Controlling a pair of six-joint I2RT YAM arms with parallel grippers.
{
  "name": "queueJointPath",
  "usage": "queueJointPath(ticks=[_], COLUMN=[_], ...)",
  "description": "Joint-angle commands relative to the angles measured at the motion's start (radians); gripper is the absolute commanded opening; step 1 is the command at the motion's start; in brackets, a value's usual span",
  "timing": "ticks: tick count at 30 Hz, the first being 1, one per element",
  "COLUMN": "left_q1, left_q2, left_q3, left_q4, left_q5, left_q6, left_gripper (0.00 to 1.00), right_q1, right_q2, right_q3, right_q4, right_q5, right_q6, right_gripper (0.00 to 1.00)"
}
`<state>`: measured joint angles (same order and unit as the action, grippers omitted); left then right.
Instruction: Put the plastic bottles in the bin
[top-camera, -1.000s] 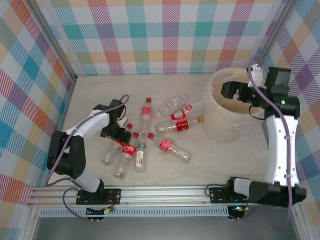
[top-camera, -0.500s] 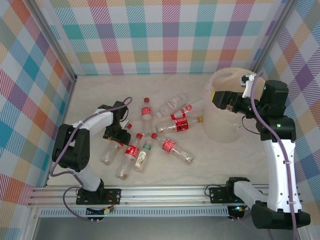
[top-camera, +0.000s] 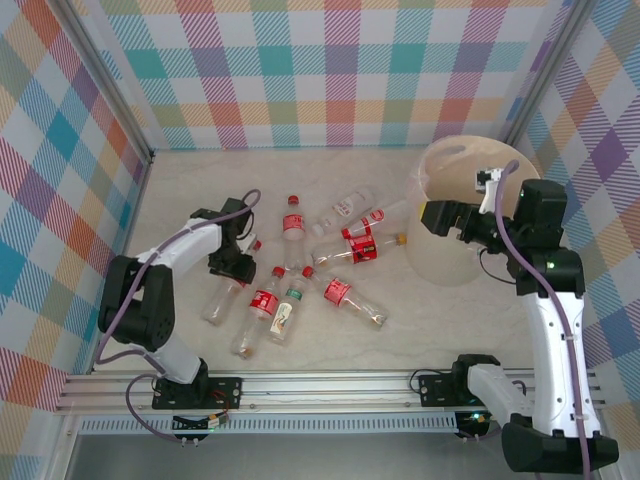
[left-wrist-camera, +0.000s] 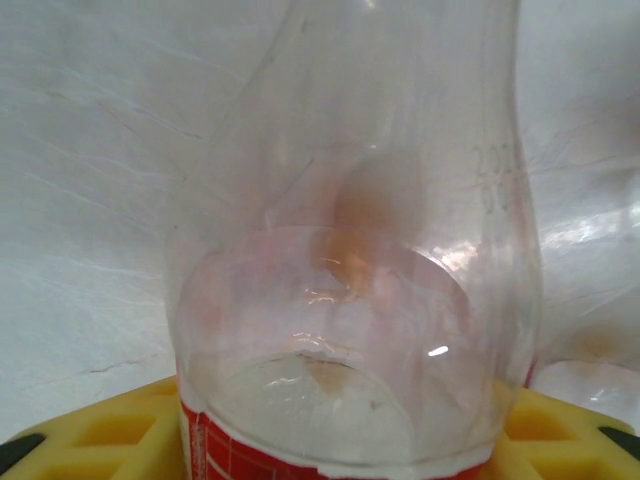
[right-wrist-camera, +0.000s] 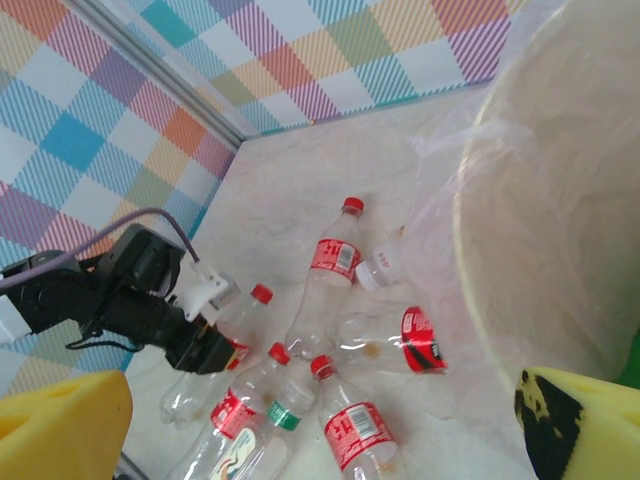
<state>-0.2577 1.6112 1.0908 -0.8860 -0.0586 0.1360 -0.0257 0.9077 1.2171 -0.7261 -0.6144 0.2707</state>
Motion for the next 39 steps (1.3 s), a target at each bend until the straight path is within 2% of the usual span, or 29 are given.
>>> queueJointPath(ticks=[1, 6, 10, 14, 21, 23, 29, 36, 39], left_q1=[0.030, 0.032, 0.018, -0.030, -0.100, -0.105, -0.128, -0.166, -0.173], left_q2=[-0.085, -0.170, -0.212, -0.234, -0.255, -0.269, -0.304, -0.271, -0.265], left_q3=[0.023, 0.095, 0.179, 0.226, 0.165, 0.116, 0.031, 0.044, 0.048], left_q4=[0.010, 0.032, 0.090, 0.225, 0.491, 0.572, 0.667, 0.654, 0.645], left_q5=[0.051, 0.173, 0.279, 0.399, 0.622, 0.678, 0.720, 0.792, 0.798], left_q6=[-0.004, -0.009, -0.025, -0.033, -0.103, -0.130, -0.158, -0.147, -0.140], left_gripper=[0.52, 0.52, 0.52, 0.52, 0.52, 0.52, 0.52, 0.52, 0.52], right_q1=[0.004, 0.052, 0.188, 0.329, 0.529, 0.558, 0.629, 0.633, 0.633], right_q2=[-0.029, -0.026, -0.004, 0.052, 0.193, 0.242, 0.396, 0.511, 0.569], right_q3=[-0.034, -0.004, 0.053, 0.107, 0.181, 0.183, 0.219, 0.264, 0.302], right_q4=[0.007, 0.011, 0.020, 0.031, 0.114, 0.171, 0.278, 0.326, 0.322], right_q5=[-0.076, -0.088, -0.014, 0.082, 0.211, 0.197, 0.156, 0.255, 0.232], right_q6=[0.030, 0.063, 0.075, 0.076, 0.081, 0.096, 0.114, 0.108, 0.107], right_gripper=[0.97, 0.97, 0.96, 0.96, 0.96, 0.96, 0.96, 0.92, 0.89])
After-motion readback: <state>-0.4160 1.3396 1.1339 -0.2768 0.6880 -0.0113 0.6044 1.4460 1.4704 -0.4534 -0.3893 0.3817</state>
